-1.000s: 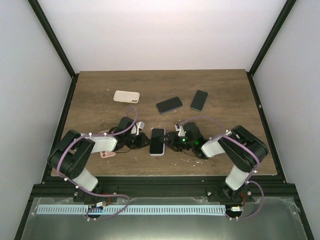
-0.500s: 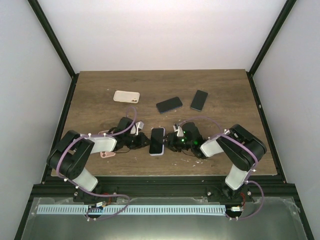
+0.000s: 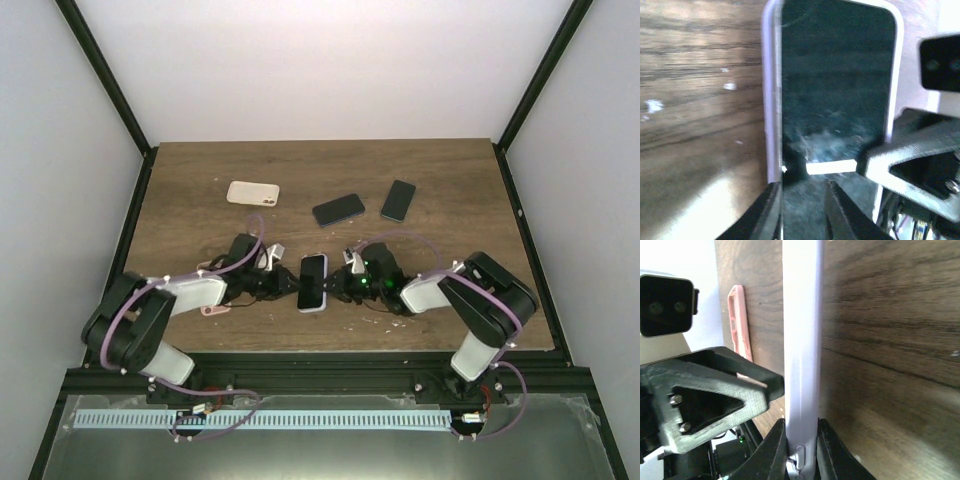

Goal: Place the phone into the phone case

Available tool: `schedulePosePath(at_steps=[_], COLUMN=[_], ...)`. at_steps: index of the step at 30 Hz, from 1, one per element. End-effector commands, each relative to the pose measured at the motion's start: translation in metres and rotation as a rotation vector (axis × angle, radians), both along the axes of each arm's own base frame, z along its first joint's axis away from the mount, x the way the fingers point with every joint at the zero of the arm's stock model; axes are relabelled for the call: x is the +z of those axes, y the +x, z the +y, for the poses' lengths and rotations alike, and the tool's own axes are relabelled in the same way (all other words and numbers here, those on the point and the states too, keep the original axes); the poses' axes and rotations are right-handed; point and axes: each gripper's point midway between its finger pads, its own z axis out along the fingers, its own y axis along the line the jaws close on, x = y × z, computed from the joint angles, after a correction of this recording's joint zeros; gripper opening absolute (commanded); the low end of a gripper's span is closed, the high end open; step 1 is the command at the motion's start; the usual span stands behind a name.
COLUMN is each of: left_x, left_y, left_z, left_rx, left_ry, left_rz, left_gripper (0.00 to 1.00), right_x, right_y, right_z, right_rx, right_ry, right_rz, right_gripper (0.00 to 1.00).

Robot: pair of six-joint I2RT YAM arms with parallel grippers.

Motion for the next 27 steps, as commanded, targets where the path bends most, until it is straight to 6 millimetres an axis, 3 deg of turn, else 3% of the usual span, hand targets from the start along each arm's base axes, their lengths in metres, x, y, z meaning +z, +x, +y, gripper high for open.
schedulePosePath(at_steps=[1, 6, 9, 13, 17, 23, 27], left_x=[0.052, 0.126, 0.166, 0.198, 0.234, 0.280, 0.280], left_y=[-0.002, 0.008, 0.005, -0.006, -0.024, -0.051, -0.050], left_z=[-0.001, 0.013, 0.022, 0.028, 0.021, 0.013, 0.012], left_rx=[-0.039, -0.008, 0.003, -0.008, -0.071, -0.190, -0.192], left_ry=[-0.093, -0.129, -0.162, -0.228, -0.378, -0.645, -0.646], left_rz=[-0.049, -0.205, -0.287, -0.323, -0.381, -0.424, -0.431], left_gripper=[0.30, 0.53, 0.63, 0.69, 0.75, 0.78, 0.76], right_x=[0.050, 0.095, 0.131, 0.189, 0.232, 0.258, 0.265], right_y=[0.006, -0.004, -0.015, -0.034, -0.055, -0.076, -0.080], right_z=[0.010, 0.010, 0.008, -0.001, -0.009, -0.014, -0.014], right_rx=[0.033, 0.072, 0.110, 0.139, 0.197, 0.274, 0.287], right_ry=[0.075, 0.161, 0.240, 0.365, 0.462, 0.549, 0.576], right_rz=[-0.140, -0.229, -0.306, -0.436, -0.546, -0.591, -0.597], right_gripper=[0.09, 0.09, 0.09, 0.09, 0.10, 0.10, 0.10])
